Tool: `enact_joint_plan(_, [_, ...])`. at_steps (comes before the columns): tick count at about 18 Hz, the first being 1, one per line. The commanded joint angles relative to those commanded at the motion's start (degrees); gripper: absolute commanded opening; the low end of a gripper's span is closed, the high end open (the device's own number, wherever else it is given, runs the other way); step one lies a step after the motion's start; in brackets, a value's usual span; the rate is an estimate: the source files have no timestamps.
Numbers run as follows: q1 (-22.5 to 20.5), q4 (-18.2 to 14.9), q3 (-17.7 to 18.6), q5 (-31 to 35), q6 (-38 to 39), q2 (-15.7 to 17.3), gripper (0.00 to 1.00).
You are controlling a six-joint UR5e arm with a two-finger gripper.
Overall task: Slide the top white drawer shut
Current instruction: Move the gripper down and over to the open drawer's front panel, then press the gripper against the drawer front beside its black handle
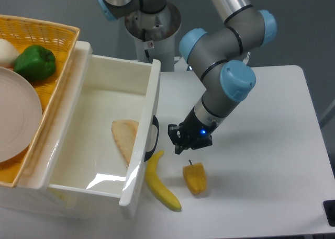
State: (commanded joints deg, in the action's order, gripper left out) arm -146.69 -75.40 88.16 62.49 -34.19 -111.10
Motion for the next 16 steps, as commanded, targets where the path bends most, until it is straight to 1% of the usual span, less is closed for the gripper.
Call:
enact_joint_plan(8, [1.1,-0.4,-0.1,-2.2,3.1,1.0,0.06])
enact_joint_plan(16, [1.2,-0.8,-0.1,-2.2,3.3,1.2,0.06])
